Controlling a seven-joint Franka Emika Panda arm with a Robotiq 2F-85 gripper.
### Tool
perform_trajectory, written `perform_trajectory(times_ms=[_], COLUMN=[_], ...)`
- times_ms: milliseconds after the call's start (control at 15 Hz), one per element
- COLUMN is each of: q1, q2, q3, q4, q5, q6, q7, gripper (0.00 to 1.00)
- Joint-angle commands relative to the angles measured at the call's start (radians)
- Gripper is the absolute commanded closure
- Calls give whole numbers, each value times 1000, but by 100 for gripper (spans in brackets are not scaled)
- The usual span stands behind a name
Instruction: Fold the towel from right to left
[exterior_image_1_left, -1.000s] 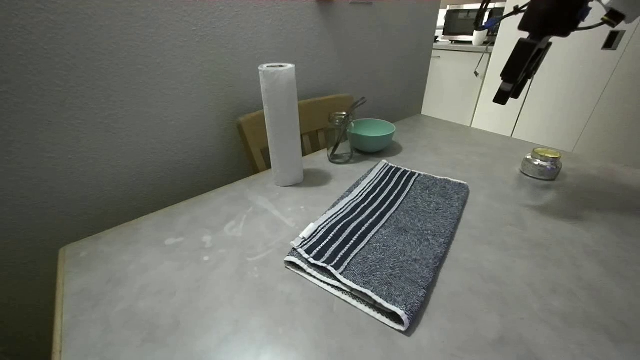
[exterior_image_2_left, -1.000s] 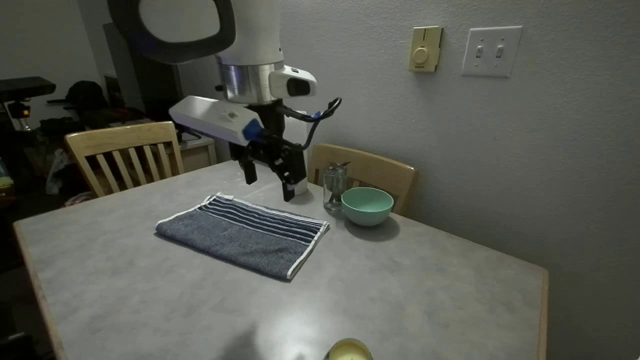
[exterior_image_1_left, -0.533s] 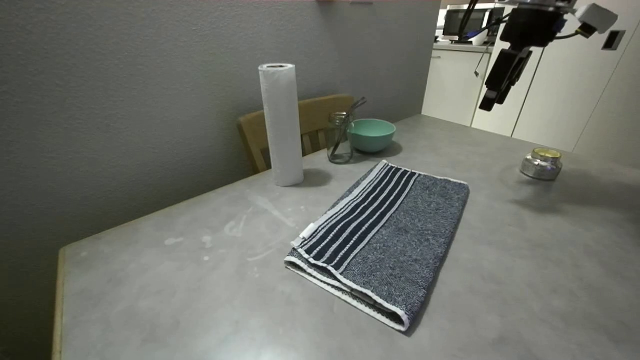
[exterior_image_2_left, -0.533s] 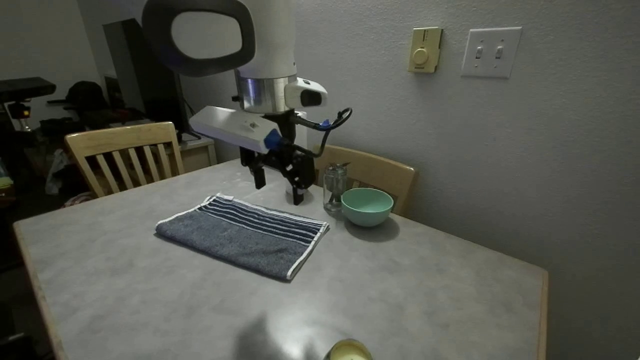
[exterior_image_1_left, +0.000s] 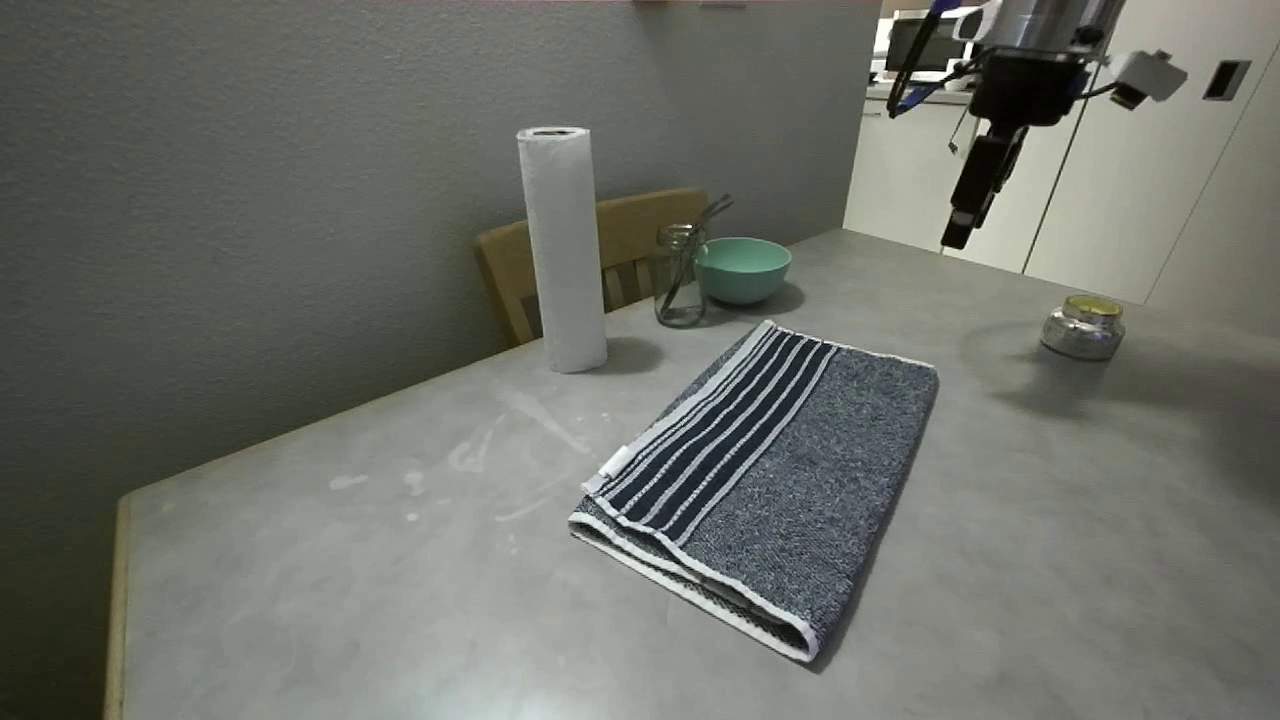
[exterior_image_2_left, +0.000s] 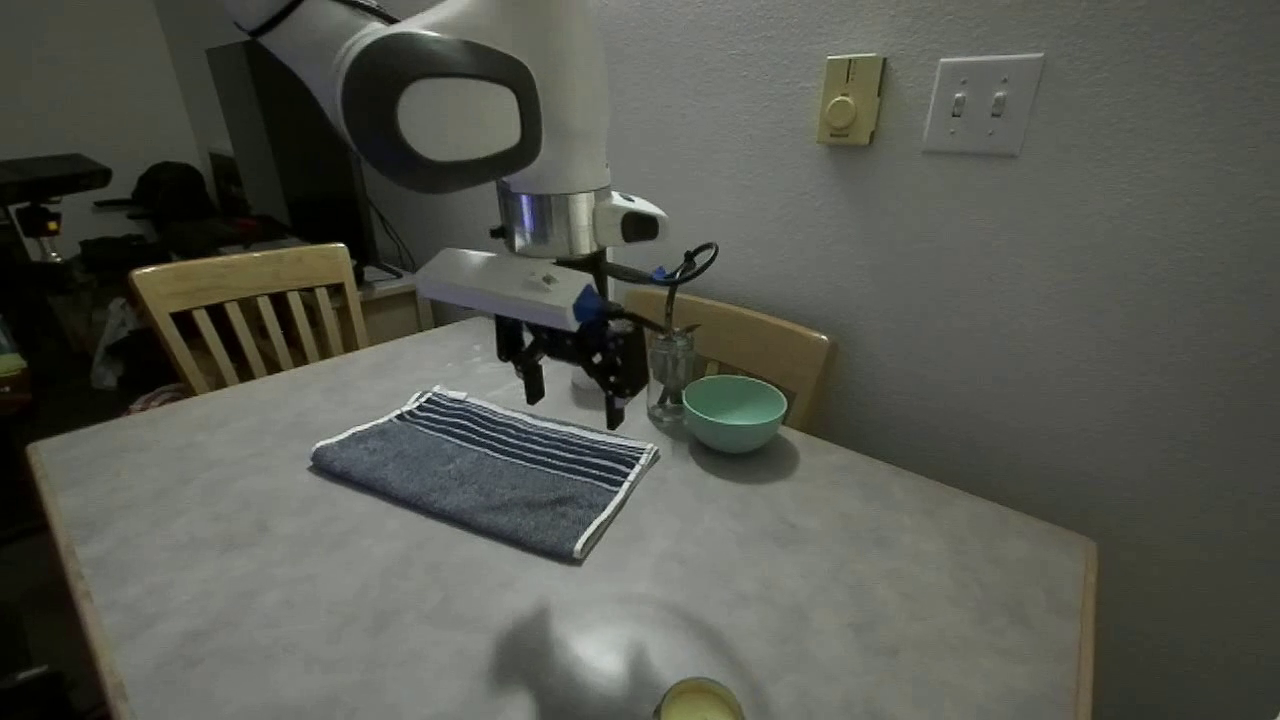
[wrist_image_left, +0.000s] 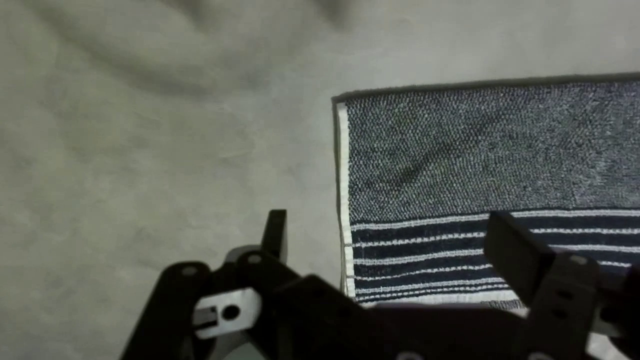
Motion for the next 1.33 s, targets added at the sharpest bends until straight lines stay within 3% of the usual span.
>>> perform_trajectory(times_ms=[0,200,267,667,1000,1267], q1=[-68,-127,-97,-106,-62,-53], q2=[135,236,162,181,259,377], q3=[59,122,99,110,123,154], q4=[122,235,143,165,243,338], q5=[-17,13,-21,-23,-189,-249], q6=[0,-36,-3,-3,-15,-14], q7=[-124,-275,-173,-172,-225,-264], gripper=[0,0,0,0,0,0])
